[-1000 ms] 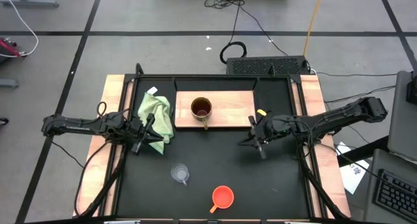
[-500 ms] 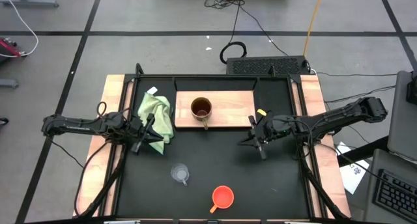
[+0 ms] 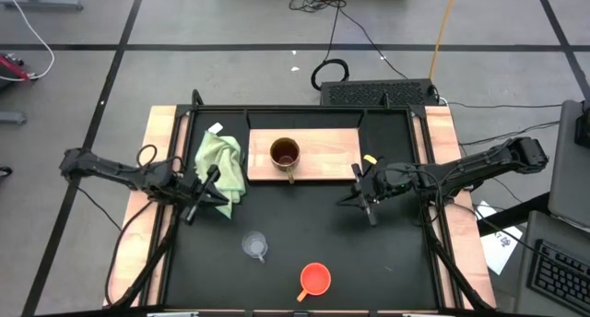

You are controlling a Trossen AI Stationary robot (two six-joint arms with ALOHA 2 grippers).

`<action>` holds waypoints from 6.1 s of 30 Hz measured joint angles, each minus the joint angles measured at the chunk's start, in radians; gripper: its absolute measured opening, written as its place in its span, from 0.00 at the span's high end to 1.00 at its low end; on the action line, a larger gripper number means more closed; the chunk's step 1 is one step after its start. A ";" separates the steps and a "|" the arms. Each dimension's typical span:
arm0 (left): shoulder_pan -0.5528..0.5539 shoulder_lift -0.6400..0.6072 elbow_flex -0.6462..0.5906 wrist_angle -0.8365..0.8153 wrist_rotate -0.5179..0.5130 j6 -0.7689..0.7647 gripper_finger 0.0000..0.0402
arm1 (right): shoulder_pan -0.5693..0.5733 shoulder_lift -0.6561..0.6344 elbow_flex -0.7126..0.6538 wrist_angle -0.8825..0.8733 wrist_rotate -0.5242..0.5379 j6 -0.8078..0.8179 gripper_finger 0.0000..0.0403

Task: Stack small to large cups/mugs on shelf
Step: Put the orange mug to the right of the light green mug on the shelf

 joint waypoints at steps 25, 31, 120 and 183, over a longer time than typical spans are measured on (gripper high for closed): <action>-0.070 0.273 0.066 0.134 -0.083 0.072 0.92 | 0.266 0.028 0.038 0.083 0.000 0.010 0.99; -0.070 0.273 0.066 0.133 -0.084 0.072 0.92 | 0.325 0.146 0.172 -0.050 0.078 0.024 0.89; -0.070 0.272 0.066 0.098 -0.083 0.068 0.92 | 0.312 0.702 0.662 -0.524 -0.029 0.359 0.43; -0.070 0.273 0.065 0.037 -0.083 0.075 0.92 | 0.112 0.741 0.842 -0.743 -0.028 -0.129 1.00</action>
